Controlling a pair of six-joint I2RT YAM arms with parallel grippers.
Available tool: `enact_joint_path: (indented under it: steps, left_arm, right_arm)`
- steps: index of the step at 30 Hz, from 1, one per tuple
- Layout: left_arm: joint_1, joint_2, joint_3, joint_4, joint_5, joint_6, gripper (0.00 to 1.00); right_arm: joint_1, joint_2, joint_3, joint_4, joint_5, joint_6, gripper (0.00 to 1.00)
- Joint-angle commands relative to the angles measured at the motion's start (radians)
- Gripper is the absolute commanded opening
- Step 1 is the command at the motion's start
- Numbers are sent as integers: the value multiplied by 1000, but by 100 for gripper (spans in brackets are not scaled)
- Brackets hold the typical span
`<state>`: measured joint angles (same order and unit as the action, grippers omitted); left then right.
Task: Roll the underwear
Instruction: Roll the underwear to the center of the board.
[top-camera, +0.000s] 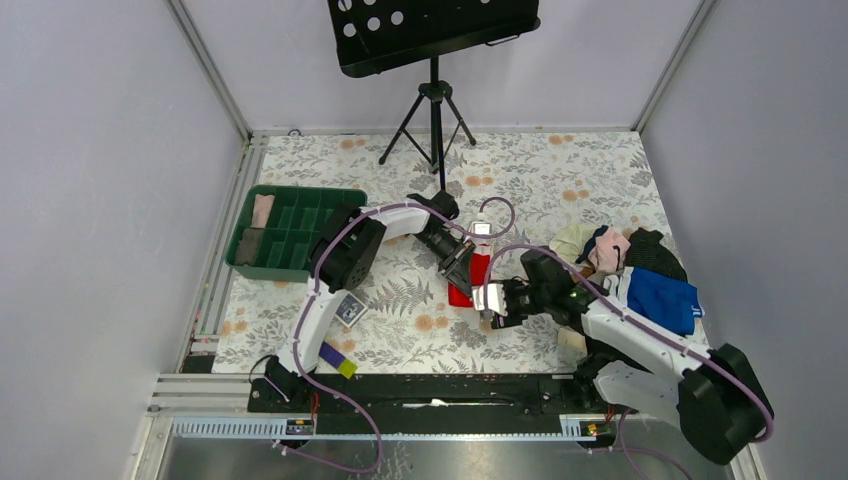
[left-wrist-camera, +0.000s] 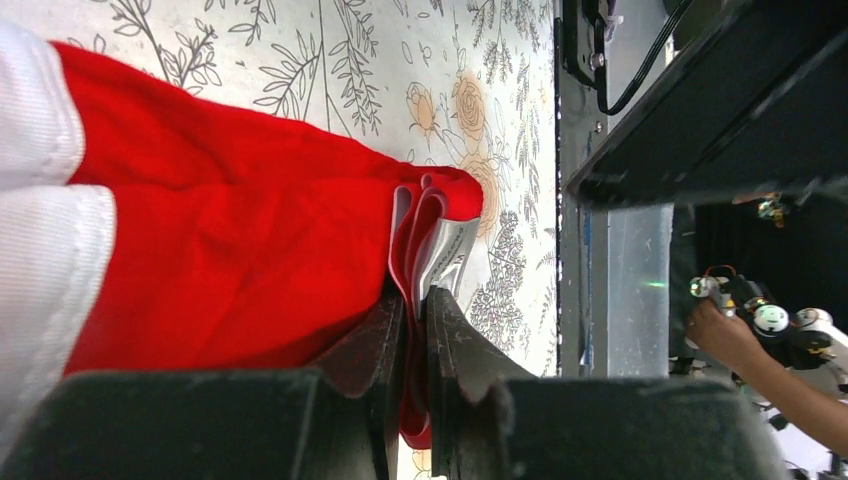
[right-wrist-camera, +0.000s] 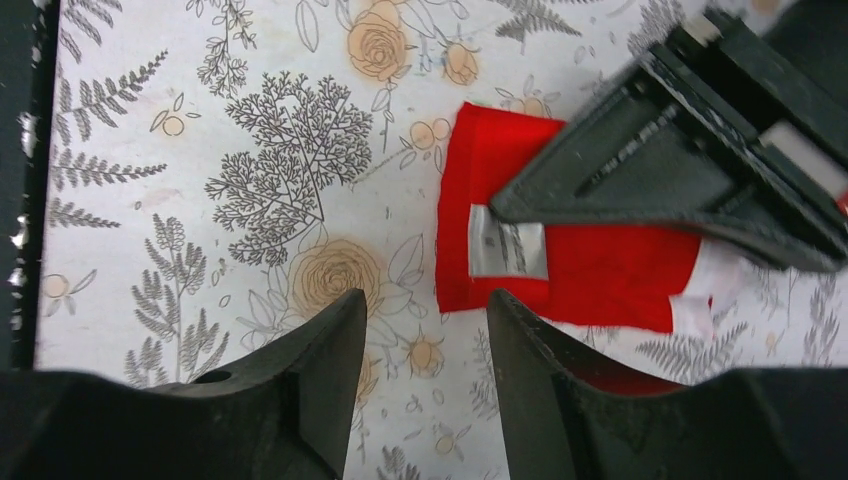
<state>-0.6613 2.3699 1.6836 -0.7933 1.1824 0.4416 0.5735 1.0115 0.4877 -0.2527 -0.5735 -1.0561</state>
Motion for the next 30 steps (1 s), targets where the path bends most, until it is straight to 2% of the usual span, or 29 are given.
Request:
enact_joint_path:
  steps: [1,9,13,15,19,22,23,25,28,30]
  left_arm:
    - [-7,73,17,-14,-100,-15,2]
    - [-8,94,30,-2,-120,-53,2]
    - [-7,102,38,-2,-118,-60,2]
    - [-6,109,44,-1,-118,-65,2]
    - [-1,114,67,-2,-120,-87,6]
    - [22,81,71,-2,-118,-104,22]
    - [32,57,65,4,-128,-113,28]
    - [67,-40,-7,105,-178,-188,41]
    - [126,-296,-269,428,-288,-333,48]
    - [156,-463,-442,629,-413,-367,51]
  right_arm:
    - [59,78,-26,178,41,-154,56]
    - [87,219,-47,333,98,-189,57]
    - [115,279,-118,463,188,-249,58]
    - [127,321,-128,475,216,-266,55]
    - [147,402,-117,434,272,-271,38]
    - [147,414,-75,340,268,-263,16]
    - [147,409,-45,285,243,-252,12]
    - [145,397,23,112,173,-220,8]
    - [145,395,108,2,91,-138,7]
    - [135,414,156,-63,64,-109,7]
